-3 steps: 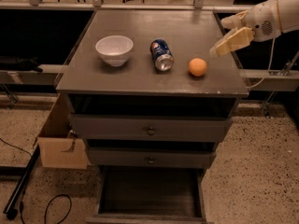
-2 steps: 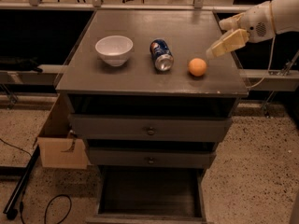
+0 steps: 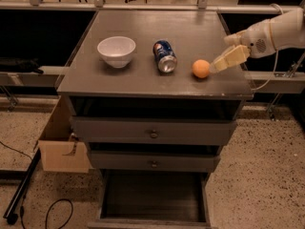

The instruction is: Place orange into bottom drawer

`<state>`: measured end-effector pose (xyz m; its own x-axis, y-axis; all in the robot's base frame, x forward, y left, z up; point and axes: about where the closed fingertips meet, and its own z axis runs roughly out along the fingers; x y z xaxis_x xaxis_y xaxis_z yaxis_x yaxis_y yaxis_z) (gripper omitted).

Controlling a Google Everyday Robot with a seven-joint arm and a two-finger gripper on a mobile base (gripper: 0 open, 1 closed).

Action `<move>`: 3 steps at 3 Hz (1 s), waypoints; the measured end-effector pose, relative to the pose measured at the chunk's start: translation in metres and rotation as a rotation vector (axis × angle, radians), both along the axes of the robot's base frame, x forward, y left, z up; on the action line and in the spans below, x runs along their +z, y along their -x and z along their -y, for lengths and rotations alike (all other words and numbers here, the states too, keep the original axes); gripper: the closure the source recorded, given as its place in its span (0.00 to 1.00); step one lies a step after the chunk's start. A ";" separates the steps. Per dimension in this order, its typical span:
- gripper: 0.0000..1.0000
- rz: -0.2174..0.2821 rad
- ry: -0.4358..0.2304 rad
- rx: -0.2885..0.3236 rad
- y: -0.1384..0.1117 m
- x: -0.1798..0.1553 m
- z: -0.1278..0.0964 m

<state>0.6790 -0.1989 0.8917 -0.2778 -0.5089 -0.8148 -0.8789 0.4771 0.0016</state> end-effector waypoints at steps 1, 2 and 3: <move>0.00 -0.035 0.007 -0.011 0.005 -0.026 -0.002; 0.00 -0.066 0.034 0.019 -0.004 -0.046 -0.026; 0.00 -0.065 0.034 0.021 -0.004 -0.046 -0.027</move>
Offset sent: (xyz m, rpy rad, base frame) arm -0.0044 0.0165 -0.0550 -0.0405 0.0749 -0.0013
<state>0.6829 -0.1724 0.8460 -0.3190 -0.5420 -0.7774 -0.8870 0.4597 0.0434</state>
